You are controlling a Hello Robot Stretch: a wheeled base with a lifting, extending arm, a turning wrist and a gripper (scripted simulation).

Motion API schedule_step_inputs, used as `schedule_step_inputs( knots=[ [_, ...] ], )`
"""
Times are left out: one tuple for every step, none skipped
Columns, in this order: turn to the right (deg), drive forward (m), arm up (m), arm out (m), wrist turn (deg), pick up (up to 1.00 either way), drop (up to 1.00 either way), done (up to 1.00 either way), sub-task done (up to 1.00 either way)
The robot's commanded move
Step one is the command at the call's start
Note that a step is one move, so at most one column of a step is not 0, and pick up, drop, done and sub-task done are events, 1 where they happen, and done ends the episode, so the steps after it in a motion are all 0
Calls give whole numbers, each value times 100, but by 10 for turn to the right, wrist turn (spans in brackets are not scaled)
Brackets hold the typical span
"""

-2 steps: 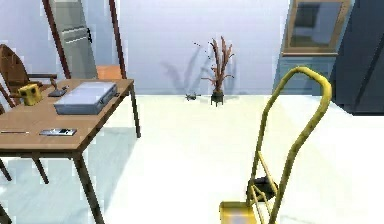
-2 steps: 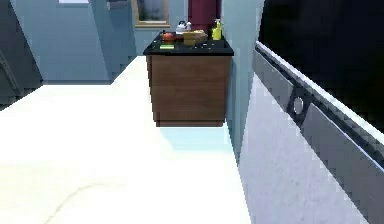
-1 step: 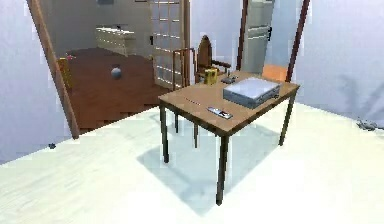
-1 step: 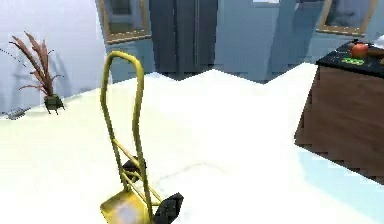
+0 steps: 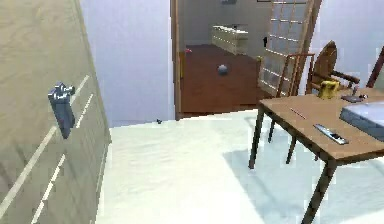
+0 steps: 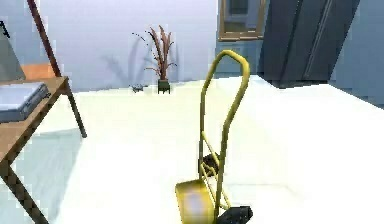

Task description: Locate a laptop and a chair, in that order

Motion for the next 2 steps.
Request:
schedule_step_inputs(
  knots=[
    [0, 100, 0, 0, 0, 0, 0, 0, 0],
    [-60, 0, 0, 0, 0, 0, 0, 0, 0]
  ],
)
